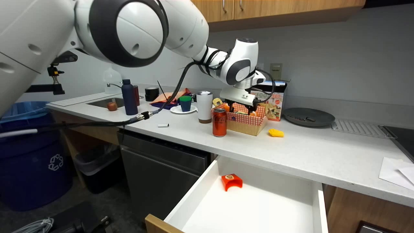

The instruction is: Open the drawer and place the green plush toy in the drawer

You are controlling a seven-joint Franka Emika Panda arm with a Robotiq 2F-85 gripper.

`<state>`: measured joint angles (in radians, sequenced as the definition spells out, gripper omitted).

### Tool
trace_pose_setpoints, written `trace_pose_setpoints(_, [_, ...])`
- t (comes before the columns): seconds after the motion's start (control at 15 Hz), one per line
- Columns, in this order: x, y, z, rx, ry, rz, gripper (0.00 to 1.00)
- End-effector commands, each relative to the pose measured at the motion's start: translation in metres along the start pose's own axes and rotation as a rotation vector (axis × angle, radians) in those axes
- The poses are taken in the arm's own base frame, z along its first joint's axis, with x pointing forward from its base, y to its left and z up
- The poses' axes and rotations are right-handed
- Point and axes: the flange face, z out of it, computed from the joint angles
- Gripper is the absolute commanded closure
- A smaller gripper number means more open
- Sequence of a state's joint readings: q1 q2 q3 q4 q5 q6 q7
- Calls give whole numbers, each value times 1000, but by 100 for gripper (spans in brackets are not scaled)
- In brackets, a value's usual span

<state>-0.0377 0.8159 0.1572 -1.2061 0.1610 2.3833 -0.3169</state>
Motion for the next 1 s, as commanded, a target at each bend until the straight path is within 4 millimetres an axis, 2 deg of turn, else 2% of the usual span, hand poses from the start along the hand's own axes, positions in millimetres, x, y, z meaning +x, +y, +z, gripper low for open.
trace_pose_setpoints(0.0, [20,14,8,-85,52,-80,0])
trace_pose_setpoints(0.27, [22,24,16,-92,60,-66,0])
trace_pose_setpoints(0.6, [19,7,32,-45,34,-62,0])
trace_pose_setpoints(0.93, [19,6,25,-60,27,-70,0])
